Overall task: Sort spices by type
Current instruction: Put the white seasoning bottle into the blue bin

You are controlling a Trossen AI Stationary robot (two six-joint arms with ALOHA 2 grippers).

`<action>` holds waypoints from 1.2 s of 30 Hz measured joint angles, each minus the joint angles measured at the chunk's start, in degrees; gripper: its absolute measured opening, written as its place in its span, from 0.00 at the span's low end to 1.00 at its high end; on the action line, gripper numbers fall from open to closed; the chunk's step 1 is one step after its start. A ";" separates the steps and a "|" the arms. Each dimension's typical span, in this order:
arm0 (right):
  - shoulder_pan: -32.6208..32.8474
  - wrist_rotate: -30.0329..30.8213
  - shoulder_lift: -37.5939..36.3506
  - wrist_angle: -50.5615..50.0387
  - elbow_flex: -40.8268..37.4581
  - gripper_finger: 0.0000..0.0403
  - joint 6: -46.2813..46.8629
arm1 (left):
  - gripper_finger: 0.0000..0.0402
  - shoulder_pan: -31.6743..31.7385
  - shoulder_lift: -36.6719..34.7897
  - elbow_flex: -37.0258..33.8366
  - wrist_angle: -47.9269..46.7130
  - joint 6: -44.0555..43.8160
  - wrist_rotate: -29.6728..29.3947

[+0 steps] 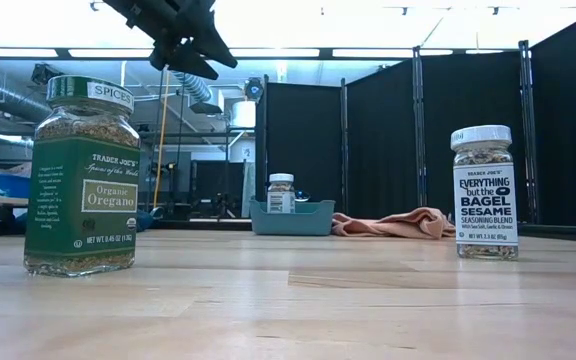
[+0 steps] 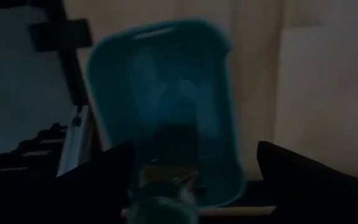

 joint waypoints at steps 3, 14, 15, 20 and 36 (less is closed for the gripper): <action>-2.29 2.38 -1.05 -0.93 0.04 0.86 -1.56 | 0.87 0.02 0.00 0.00 0.00 -0.02 0.00; -14.75 20.07 -7.19 -8.23 0.04 0.83 -3.06 | 0.87 0.01 0.00 0.00 0.08 -0.04 0.00; -16.42 21.19 -7.53 -8.07 0.04 0.82 -3.25 | 0.87 0.00 0.00 0.00 0.09 -0.06 0.00; -25.20 21.97 -7.55 -4.90 0.04 0.83 -9.17 | 0.87 0.02 0.00 0.00 0.04 -0.06 0.00; -36.31 17.30 -7.10 10.59 -0.38 0.85 -23.23 | 0.87 0.00 0.00 0.00 -0.31 0.08 1.55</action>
